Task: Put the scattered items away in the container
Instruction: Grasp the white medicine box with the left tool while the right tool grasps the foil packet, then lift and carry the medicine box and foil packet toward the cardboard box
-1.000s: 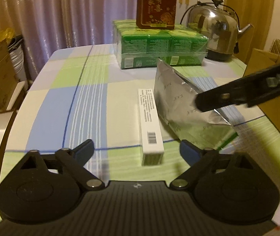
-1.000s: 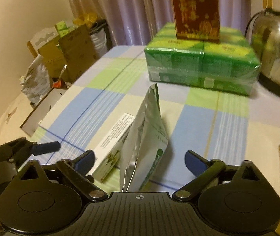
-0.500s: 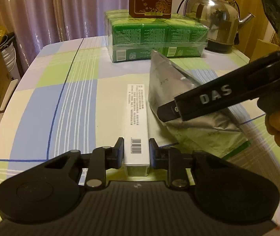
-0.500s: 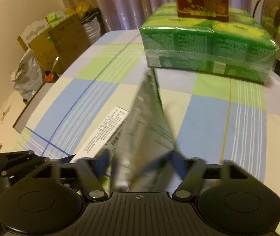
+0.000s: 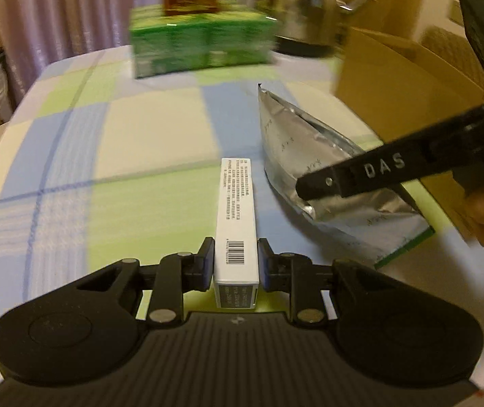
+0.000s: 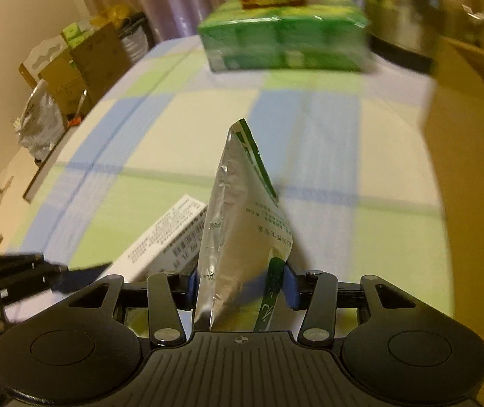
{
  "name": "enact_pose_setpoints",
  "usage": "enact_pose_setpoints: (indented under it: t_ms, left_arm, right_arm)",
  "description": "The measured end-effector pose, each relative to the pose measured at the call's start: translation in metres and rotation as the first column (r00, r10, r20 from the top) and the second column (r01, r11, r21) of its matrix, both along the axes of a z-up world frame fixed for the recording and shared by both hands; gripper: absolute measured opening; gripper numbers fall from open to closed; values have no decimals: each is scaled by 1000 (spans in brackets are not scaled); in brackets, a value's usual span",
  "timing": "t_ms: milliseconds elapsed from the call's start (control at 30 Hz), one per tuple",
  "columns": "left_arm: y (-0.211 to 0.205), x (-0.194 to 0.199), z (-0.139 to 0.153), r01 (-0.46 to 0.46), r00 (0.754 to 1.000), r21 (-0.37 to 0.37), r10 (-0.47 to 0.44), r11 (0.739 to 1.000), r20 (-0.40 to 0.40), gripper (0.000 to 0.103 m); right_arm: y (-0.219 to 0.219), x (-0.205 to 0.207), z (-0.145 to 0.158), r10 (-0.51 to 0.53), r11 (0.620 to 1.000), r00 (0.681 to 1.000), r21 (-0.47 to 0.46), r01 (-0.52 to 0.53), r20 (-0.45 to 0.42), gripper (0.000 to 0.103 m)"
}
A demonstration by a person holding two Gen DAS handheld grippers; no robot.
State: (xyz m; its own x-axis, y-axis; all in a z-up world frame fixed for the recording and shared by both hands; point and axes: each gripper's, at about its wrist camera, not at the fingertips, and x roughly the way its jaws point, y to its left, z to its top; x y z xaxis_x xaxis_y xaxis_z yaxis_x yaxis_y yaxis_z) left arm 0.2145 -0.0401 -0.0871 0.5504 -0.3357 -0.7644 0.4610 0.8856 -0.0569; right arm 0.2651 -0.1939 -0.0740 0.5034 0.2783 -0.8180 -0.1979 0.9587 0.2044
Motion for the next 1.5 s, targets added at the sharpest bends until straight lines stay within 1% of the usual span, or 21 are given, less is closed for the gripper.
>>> enact_pose_setpoints:
  t_ms: [133, 200, 300, 367, 400, 467, 500, 533, 567, 600, 633, 700, 833, 1000, 1033, 1067, 1100, 1133, 1167, 1233, 1500]
  left_arm:
    - [-14, -46, 0, 34, 999, 9, -34, 999, -17, 21]
    - [-17, -61, -1, 35, 999, 10, -35, 999, -32, 22]
    - [-21, -73, -2, 37, 998, 15, -37, 999, -45, 22]
    - [-24, -73, -3, 40, 998, 35, -38, 999, -43, 29]
    - [-25, -71, -2, 41, 998, 41, -39, 998, -41, 30]
    - [-28, -64, -2, 41, 998, 42, -39, 998, -44, 32]
    - [-30, -60, -3, 40, 998, 43, -38, 998, -43, 32]
    - [-32, -56, -3, 41, 998, 45, -40, 998, -43, 33]
    - [-34, -51, -4, 43, 998, 49, -41, 998, -43, 33]
    - [-35, -47, -5, 43, 998, 51, -41, 998, -43, 33]
    - [-36, -44, -7, 44, 998, 51, -42, 998, -46, 33]
    - [-37, -38, -9, 46, 998, 50, -43, 998, -50, 33]
    - [-40, -31, -14, 59, 996, 47, -56, 997, -63, 32]
    - [-42, -28, -17, 82, 993, 47, -78, 996, -85, 32]
    - [-43, -27, -18, 83, 993, 48, -78, 995, -89, 32]
    - [-43, -27, -19, 82, 993, 51, -77, 995, -93, 32]
    - [-43, -26, -19, 81, 993, 55, -75, 995, -95, 31]
    - [-44, -26, -20, 79, 992, 58, -73, 995, -100, 29]
    - [-43, -26, -21, 80, 992, 56, -73, 995, -107, 23]
    - [-43, -27, -21, 83, 990, 54, -76, 995, -116, 22]
    - [-41, -49, -11, 85, 991, 59, -78, 995, -107, 21]
  right_arm:
    - [-25, -64, 5, -31, 999, 999, -15, 31, -23, 44]
    - [-31, -90, 8, -37, 999, 999, -36, 36, -25, 44]
    - [-38, -119, 6, -40, 998, 998, -40, 39, -38, 44]
    - [-39, -128, 5, -45, 998, 998, -40, 43, -37, 44]
    - [-40, -130, 5, -45, 998, 999, -37, 44, -30, 44]
    - [-40, -131, 5, -45, 999, 999, -18, 44, -22, 48]
    - [-39, -131, 4, -46, 999, 999, -13, 46, -19, 53]
    - [-39, -130, 4, -48, 999, 999, -14, 47, -11, 60]
    - [-38, -128, 4, -46, 999, 999, -24, 46, -2, 64]
    - [-37, -127, 4, -40, 999, 999, -35, 40, 5, 71]
    - [-36, -126, 3, -33, 998, 999, -44, 33, 11, 74]
    - [-35, -122, 0, -25, 998, 1000, -59, 26, 14, 75]
    - [-36, -113, -9, -37, 995, 999, -92, 37, 1, 75]
    - [-43, -105, -19, -55, 998, 996, -42, 52, -72, 74]
    - [-44, -104, -20, -57, 998, 995, -36, 54, -79, 72]
    - [-45, -104, -20, -57, 998, 995, -33, 54, -79, 68]
    - [-45, -103, -20, -54, 998, 996, -27, 52, -77, 58]
    - [-45, -103, -20, -50, 999, 996, -19, 48, -80, 51]
    - [-45, -104, -19, -49, 999, 996, -20, 47, -80, 51]
    - [-43, -106, -17, -41, 999, 997, -33, 39, -71, 49]
    - [-43, -127, -4, -38, 998, 999, -43, 36, -26, 48]
